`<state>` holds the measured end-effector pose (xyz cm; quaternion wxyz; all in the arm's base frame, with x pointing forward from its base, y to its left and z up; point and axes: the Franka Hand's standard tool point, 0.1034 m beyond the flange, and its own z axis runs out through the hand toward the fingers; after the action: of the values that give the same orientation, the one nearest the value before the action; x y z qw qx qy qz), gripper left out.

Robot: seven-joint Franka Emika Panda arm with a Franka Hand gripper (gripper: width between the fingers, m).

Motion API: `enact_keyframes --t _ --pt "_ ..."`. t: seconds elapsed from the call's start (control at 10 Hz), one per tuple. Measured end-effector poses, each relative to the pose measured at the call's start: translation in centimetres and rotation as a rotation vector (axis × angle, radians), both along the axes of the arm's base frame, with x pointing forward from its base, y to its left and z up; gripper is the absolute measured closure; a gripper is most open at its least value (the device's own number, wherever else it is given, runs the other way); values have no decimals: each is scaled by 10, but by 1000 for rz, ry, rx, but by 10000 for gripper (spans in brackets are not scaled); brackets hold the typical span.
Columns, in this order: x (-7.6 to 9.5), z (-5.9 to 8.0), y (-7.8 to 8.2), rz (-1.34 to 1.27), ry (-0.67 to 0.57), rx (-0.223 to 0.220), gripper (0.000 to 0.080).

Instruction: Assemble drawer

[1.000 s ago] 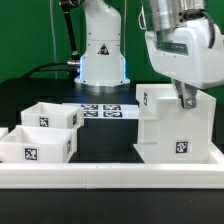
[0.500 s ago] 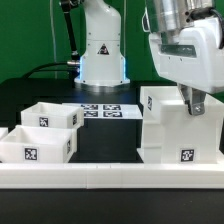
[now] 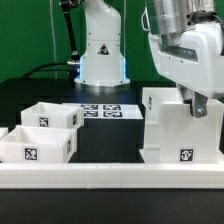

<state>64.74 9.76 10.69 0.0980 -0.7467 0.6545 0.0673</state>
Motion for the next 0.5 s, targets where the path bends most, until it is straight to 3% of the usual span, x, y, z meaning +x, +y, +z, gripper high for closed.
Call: enact_keyframes --t 0.1,0.2,0.3,0.4,0.5 --pt "0 0 0 4 0 0 450" --pt "-7 2 1 44 -7 -2 450" --pt "-17 8 1 83 -10 -4 266" --pt "-25 17 0 120 -17 -5 187" --pt "-32 25 -3 170 -24 -6 187"
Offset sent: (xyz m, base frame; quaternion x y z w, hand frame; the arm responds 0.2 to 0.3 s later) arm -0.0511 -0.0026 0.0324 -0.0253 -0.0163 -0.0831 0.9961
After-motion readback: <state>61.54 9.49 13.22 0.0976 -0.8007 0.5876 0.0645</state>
